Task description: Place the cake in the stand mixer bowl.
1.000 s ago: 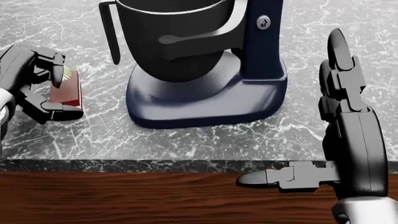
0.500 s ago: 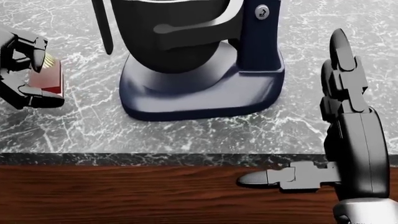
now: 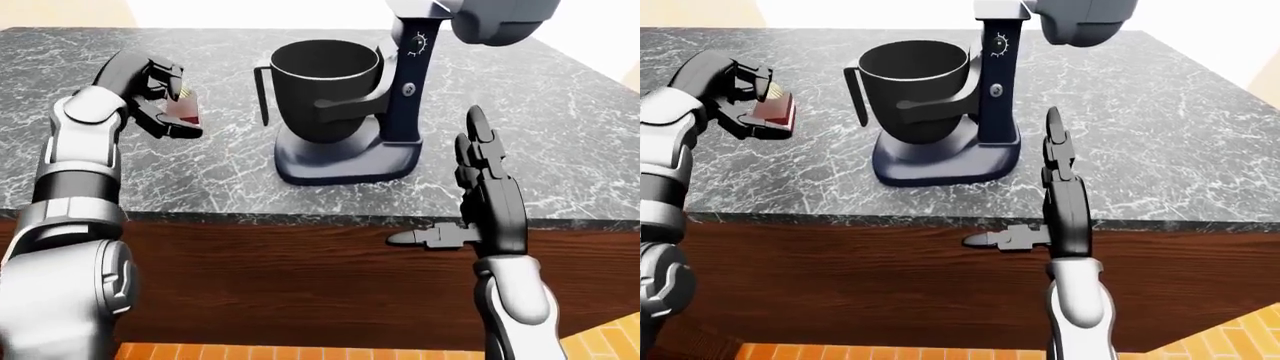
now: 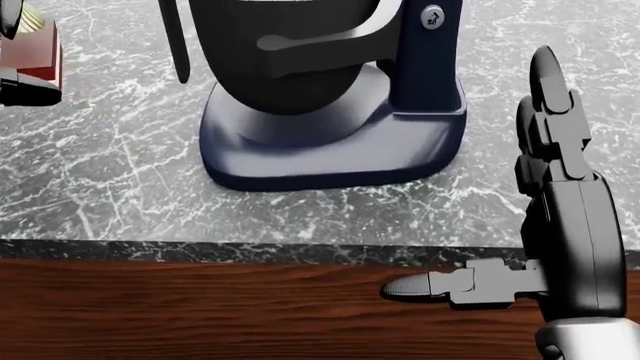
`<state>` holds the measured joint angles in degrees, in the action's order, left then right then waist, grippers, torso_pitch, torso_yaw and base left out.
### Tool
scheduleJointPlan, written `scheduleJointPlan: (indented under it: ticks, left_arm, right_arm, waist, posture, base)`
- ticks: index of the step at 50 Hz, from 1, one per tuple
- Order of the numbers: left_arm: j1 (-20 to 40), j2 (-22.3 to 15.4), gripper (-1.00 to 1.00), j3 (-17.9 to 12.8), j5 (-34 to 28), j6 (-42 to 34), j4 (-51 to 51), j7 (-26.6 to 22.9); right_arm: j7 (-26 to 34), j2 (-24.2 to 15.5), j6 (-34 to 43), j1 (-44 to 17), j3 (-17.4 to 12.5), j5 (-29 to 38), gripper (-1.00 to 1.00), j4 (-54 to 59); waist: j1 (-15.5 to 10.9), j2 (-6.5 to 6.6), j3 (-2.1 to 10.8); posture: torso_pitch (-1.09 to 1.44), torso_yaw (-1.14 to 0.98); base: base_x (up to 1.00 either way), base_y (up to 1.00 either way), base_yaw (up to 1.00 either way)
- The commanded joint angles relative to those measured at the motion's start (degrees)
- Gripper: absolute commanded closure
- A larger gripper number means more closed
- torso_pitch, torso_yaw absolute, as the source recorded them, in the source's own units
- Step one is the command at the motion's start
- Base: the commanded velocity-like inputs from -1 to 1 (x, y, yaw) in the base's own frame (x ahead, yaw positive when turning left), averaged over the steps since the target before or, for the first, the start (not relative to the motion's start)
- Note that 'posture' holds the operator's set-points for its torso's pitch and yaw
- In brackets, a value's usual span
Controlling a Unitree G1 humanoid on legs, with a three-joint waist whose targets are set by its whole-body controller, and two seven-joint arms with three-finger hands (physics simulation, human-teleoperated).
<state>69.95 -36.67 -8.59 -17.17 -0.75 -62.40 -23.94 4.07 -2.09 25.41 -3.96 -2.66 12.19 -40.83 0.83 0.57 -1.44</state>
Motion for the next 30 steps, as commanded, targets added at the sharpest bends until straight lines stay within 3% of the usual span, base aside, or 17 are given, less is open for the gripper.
scheduleJointPlan:
  ticks: [1,30]
  left_arm:
    - [3.08,-1.00,1.00,-0.82,0.85,1.68,3.88,0.38]
    - [13.31,-2.66,1.00,-0.23,-2.14,0.80,0.67,-0.66]
  right_arm:
    - [-0.32,-0.15,-1.52,-0.98,-0.06,0.22,-1.00,-2.02]
    - [0.38,-0.40,-0.17,-1.23,-0.66,1.30,-1.00,-4.70]
  waist:
    - [0.03,0.47,1.70]
    - [-0.04,0.09,1.34]
  posture:
    - [0.00,0.00]
    - [0.00,0.00]
  base:
    - [0.00,0.00,0.00]
    - [0.00,0.00,0.00]
